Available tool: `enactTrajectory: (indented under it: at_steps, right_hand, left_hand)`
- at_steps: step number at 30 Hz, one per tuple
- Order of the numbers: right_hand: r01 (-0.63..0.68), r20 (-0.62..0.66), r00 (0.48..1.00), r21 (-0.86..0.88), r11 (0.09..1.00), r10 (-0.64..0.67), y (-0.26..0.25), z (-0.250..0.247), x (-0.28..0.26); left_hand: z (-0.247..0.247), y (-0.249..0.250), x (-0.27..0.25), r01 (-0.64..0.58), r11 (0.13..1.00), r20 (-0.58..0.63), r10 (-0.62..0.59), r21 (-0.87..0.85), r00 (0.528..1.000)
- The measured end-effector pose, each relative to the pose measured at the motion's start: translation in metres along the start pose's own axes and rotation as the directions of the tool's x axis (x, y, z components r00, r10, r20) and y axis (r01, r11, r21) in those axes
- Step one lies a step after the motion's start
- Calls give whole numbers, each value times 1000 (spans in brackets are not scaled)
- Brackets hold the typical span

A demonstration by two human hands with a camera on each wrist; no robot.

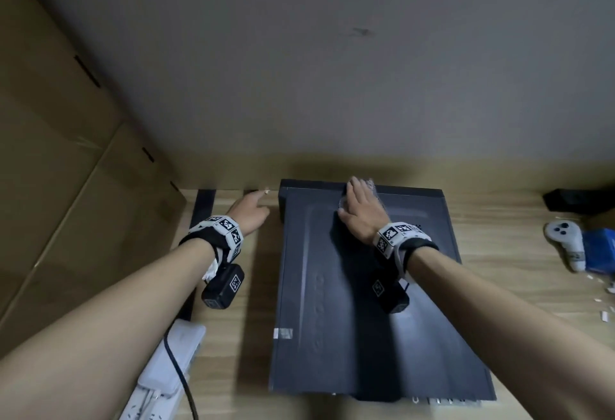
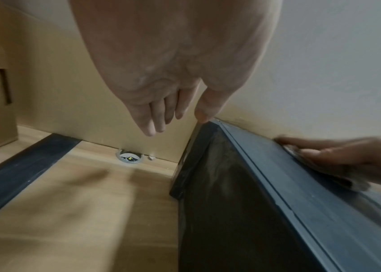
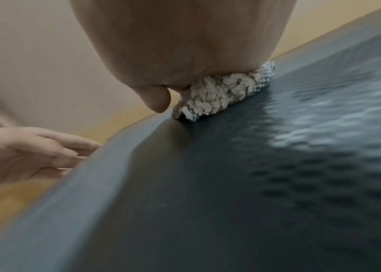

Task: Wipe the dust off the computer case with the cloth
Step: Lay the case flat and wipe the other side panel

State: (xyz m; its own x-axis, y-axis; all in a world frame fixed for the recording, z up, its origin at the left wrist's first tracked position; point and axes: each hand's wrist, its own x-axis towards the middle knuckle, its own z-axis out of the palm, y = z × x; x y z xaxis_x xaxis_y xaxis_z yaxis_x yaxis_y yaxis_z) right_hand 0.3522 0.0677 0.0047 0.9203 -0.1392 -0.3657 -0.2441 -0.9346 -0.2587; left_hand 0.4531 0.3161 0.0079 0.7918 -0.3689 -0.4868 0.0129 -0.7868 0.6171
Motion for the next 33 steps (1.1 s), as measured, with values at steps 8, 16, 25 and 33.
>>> enactTrajectory:
  at_steps: [8, 16, 25, 33]
  right_hand:
    - [325, 97, 943, -75, 943, -317, -84, 7, 36]
    - [94, -34, 995, -12, 996, -94, 14, 0, -5]
    - [-289, -77, 953, 49, 956, 292, 127, -1, -71]
    - [33, -73, 997, 27, 999, -31, 0, 15, -9]
  left_hand:
    - [5, -25, -30, 51, 998, 34, -50, -23, 998]
    - [19, 5, -31, 26, 999, 21, -26, -21, 999]
    - [50, 28, -35, -28, 990, -140, 48, 142, 989]
    - [34, 2, -68, 34, 999, -142, -30, 30, 989]
